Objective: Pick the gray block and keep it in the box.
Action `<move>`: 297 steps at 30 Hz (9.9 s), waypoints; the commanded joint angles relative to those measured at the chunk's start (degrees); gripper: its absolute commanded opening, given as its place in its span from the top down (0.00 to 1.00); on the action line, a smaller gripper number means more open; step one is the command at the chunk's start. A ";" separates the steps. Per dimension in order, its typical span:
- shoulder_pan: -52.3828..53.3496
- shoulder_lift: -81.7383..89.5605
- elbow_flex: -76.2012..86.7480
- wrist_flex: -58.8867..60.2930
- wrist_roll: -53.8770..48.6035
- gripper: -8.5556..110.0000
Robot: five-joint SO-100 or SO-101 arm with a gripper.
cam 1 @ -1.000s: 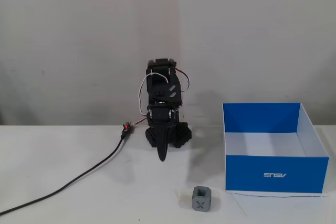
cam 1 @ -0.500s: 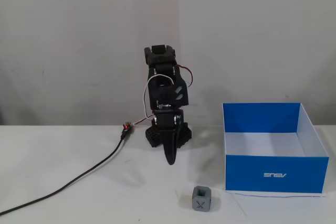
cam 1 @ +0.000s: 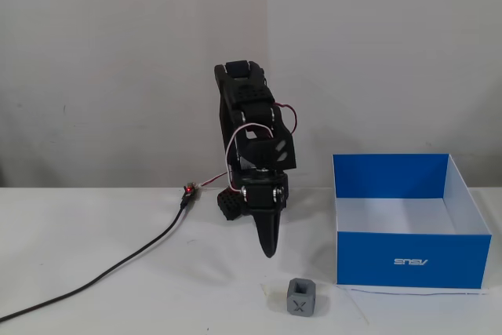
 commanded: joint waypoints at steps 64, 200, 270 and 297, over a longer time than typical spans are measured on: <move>-9.93 -33.13 -20.92 -2.11 9.67 0.71; -0.44 5.80 -25.05 16.70 -30.76 0.88; 17.40 79.45 48.43 -0.44 -27.69 0.93; 19.34 79.54 48.60 0.09 -27.16 0.93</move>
